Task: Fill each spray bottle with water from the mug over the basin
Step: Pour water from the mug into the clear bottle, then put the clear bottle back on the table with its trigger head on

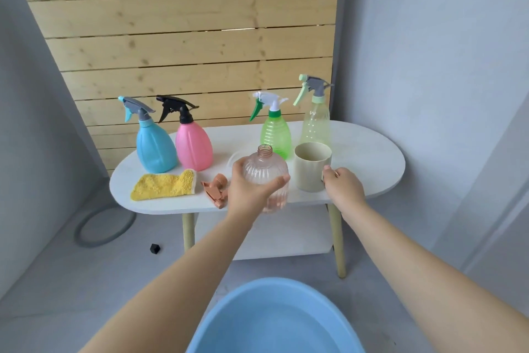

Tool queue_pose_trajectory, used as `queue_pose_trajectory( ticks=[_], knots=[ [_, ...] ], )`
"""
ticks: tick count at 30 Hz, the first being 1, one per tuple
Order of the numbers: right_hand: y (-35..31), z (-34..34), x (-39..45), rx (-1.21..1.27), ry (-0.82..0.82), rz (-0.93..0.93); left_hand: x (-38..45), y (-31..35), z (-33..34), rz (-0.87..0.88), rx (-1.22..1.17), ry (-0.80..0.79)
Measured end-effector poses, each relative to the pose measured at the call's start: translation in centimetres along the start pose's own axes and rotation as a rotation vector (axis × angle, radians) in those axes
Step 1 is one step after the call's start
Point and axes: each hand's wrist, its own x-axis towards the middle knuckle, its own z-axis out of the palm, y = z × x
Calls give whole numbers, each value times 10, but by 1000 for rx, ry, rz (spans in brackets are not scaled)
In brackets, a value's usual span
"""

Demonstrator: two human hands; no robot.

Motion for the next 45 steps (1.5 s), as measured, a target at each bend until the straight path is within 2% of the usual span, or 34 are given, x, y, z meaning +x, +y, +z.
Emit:
queue_pose_trajectory(
  ticks=[3, 6, 8, 10, 15, 20, 23, 25, 28, 30, 33, 38, 42, 45],
  knots=[
    [4, 4, 2, -125, 98, -60, 14, -2, 13, 11, 25, 23],
    [4, 5, -8, -197, 326, -185, 23, -5, 22, 29, 51, 38],
    [3, 8, -13, -147, 412, -290, 27, -7, 27, 46, 59, 44],
    [2, 12, -17, -88, 427, -381, 29, -10, 30, 35, 52, 53],
    [-1, 19, -21, -92, 354, -404, 33, -14, 34, 15, 51, 50],
    [-7, 21, -28, -102, 378, -391, 33, -6, 28, -65, 87, -37],
    [-13, 24, -36, -105, 412, -428, 27, 1, 14, -118, 200, -96],
    [-20, 29, -44, -74, 373, -424, 24, 0, 1, -51, 328, -37],
    [-28, 44, -57, 34, 350, -403, 24, -7, -22, 33, 730, 108],
    [-30, 55, -66, 117, 315, -400, 30, -15, -36, 18, 946, 118],
    [-27, 71, -75, 169, 248, -435, 40, -27, -52, -37, 1113, 47],
    [-17, 80, -78, 232, 186, -436, 51, -34, -58, -38, 1164, -46],
    [-12, 81, -78, 271, 80, -395, 47, -33, -58, 9, 1170, -23],
    [-11, 81, -76, 292, 31, -373, 41, -34, -60, 5, 1073, -20]
  ],
)
